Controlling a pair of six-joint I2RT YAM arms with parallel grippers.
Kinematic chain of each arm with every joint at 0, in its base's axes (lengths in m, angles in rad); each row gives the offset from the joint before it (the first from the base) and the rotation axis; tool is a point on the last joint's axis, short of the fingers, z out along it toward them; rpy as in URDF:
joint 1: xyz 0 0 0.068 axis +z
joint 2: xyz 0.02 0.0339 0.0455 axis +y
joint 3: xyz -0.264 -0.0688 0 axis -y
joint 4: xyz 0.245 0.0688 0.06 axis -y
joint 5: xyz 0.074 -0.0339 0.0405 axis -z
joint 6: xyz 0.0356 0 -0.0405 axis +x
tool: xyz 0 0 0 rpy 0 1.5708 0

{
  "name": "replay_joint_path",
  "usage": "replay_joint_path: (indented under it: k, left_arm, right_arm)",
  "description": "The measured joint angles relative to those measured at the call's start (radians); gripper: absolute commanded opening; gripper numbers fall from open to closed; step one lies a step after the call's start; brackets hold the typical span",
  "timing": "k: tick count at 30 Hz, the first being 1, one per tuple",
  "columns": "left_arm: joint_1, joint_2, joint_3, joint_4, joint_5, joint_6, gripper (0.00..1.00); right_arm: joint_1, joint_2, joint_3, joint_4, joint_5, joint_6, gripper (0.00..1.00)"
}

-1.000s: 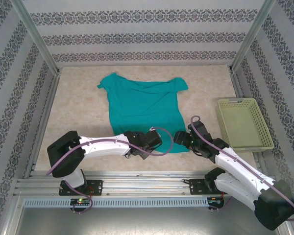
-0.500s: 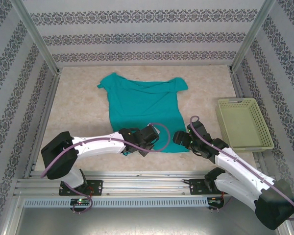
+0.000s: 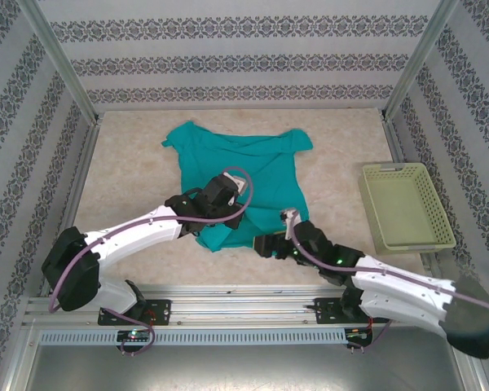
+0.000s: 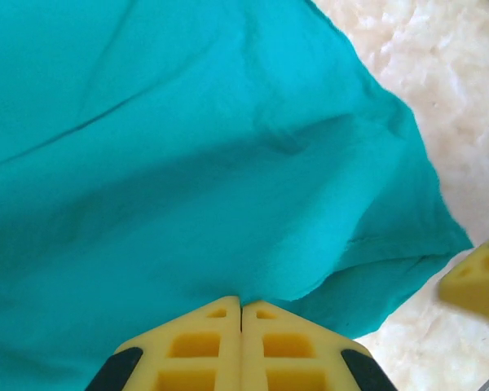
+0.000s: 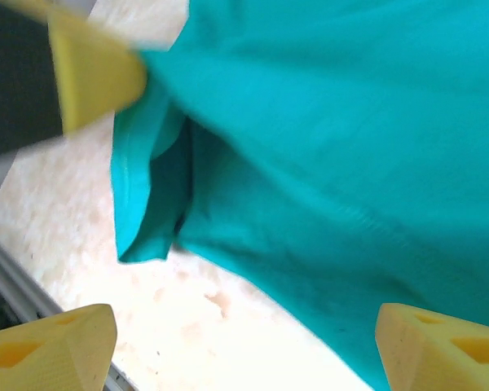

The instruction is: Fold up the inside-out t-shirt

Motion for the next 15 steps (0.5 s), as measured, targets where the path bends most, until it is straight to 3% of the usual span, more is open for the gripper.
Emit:
replay_joint_path:
  k: [6, 15]
  left_arm:
    - [0.011, -0.034, 0.000, 0.010, 0.058, -0.029, 0.00]
    - [0.027, -0.072, 0.027, 0.010, 0.096, -0.037, 0.00]
  right_arm:
    - [0.129, 0.300, -0.006, 0.261, 0.104, -0.086, 0.85]
    - [0.139, 0.591, 0.095, 0.486, 0.161, -0.265, 0.85]
